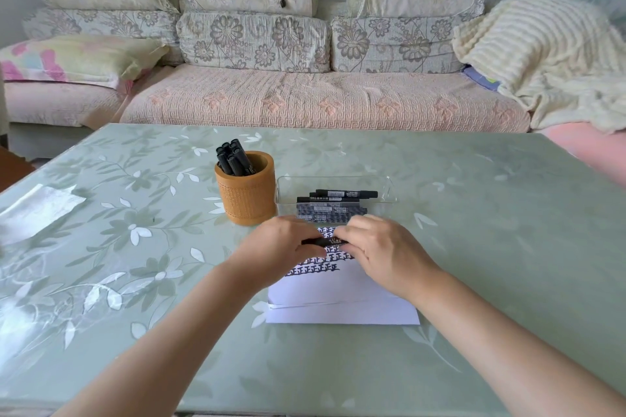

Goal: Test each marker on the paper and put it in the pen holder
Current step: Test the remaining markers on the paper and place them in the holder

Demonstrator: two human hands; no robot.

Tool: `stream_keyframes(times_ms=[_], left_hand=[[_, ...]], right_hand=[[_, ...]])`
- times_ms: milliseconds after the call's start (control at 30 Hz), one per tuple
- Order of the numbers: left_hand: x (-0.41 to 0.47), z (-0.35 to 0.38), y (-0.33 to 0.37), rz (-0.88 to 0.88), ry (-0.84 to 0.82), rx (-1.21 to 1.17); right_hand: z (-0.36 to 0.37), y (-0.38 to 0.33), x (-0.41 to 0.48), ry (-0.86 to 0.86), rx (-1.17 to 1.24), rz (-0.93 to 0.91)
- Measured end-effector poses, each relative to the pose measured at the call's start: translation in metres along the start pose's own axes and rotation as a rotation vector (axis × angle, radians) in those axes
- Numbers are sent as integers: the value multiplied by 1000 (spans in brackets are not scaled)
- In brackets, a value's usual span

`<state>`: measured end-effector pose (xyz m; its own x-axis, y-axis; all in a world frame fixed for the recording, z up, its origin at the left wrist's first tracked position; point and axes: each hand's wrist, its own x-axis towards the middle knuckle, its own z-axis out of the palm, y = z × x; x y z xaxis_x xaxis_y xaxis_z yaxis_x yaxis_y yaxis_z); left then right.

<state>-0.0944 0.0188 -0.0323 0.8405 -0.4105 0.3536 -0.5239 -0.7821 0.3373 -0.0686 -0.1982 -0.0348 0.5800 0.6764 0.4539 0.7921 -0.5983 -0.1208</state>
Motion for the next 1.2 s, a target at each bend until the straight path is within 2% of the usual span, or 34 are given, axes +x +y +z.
stream_keyframes(times_ms=[100, 167, 267, 333, 400, 500, 533, 600, 667, 700, 800, 867, 967, 1033, 1100, 1200], left_hand=[[-3, -2, -2, 106, 134, 126], [-3, -1, -3, 153, 136, 157], [-3, 0, -3, 192, 131, 175], [-4, 0, -4, 194, 106, 162], [-5, 0, -4, 152, 58, 121], [-6, -3, -2, -52, -58, -36], [-6, -3, -2, -124, -98, -109], [-8, -3, -4, -152, -114, -164], [-9, -3, -6, -61, -81, -99], [-9, -3, -8, 10, -41, -44], [-9, -6, -11, 148, 54, 74], [-11, -5, -12, 162, 68, 83], [-15, -4, -14, 40, -12, 34], [-18, -7, -17, -95, -74, -56], [-24, -11, -24, -196, -54, -86], [-32, -14, -39, -223, 35, -21]], right_hand=[[-1, 0, 0, 4, 53, 84], [-2, -2, -1, -84, 135, 179], [-5, -4, 3, -277, 416, 372], [-6, -5, 3, -318, 527, 449], [-4, -1, 3, -283, 387, 355], [0, 0, 0, -85, 59, 85], [0, 0, 0, -49, 8, 32], [1, -1, 0, -33, -31, -16], [1, -4, 0, -29, -17, 16], [2, -6, 0, -70, 39, 88], [3, -9, 3, -241, 359, 331], [5, -10, 3, -222, 346, 315], [8, -8, 2, -118, 85, 162], [7, -3, 2, -84, 20, 95], [4, 1, 2, -73, 65, 130], [6, 9, -4, -95, 143, 253]])
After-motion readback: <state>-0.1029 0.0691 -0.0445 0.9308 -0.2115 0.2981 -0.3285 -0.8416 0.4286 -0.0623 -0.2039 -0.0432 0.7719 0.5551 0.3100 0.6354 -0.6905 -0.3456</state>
